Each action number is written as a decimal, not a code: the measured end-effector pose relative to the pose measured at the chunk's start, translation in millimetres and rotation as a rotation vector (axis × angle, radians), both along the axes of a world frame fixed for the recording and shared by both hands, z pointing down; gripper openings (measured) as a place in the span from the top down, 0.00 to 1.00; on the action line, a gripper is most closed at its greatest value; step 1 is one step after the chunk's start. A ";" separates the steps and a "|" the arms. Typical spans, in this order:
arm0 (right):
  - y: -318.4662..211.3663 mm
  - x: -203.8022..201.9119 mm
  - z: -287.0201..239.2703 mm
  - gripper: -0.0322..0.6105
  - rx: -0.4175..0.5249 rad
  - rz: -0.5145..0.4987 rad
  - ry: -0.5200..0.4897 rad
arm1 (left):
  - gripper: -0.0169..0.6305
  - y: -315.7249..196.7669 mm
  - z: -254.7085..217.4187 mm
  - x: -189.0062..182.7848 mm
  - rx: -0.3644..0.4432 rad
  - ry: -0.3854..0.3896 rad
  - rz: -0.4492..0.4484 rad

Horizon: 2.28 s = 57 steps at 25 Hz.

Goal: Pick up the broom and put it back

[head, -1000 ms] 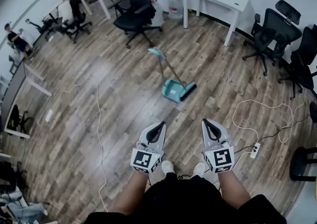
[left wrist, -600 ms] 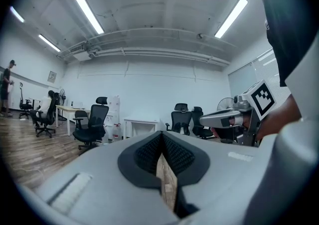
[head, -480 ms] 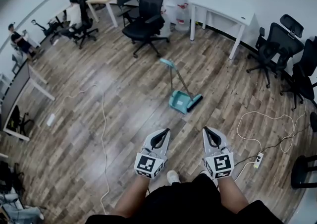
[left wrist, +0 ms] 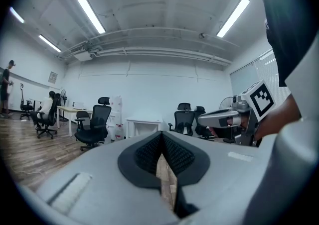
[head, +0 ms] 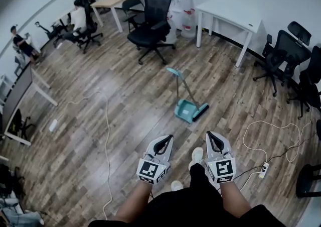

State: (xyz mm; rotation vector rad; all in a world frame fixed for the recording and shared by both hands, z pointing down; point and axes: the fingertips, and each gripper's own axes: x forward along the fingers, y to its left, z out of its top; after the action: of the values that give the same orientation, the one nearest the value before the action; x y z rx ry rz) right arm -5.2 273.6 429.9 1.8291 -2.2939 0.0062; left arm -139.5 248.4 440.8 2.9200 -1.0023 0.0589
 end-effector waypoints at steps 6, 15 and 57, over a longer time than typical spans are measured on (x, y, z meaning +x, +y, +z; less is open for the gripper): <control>-47.3 10.6 3.0 0.95 0.001 -0.023 -0.016 | 0.95 -41.9 2.6 10.4 -0.016 -0.015 -0.027; -134.6 42.3 7.4 0.95 -0.034 -0.074 -0.032 | 0.95 -120.7 2.7 44.1 -0.035 -0.029 -0.067; -320.5 68.1 24.8 0.95 -0.086 -0.226 -0.051 | 0.95 -294.9 13.9 64.3 -0.126 -0.076 -0.208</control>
State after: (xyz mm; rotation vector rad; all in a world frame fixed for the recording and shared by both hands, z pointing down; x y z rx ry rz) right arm 62.9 -47.0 454.7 1.5382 -2.4811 0.1159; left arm -75.2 -46.5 454.7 2.7035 -1.2580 0.2164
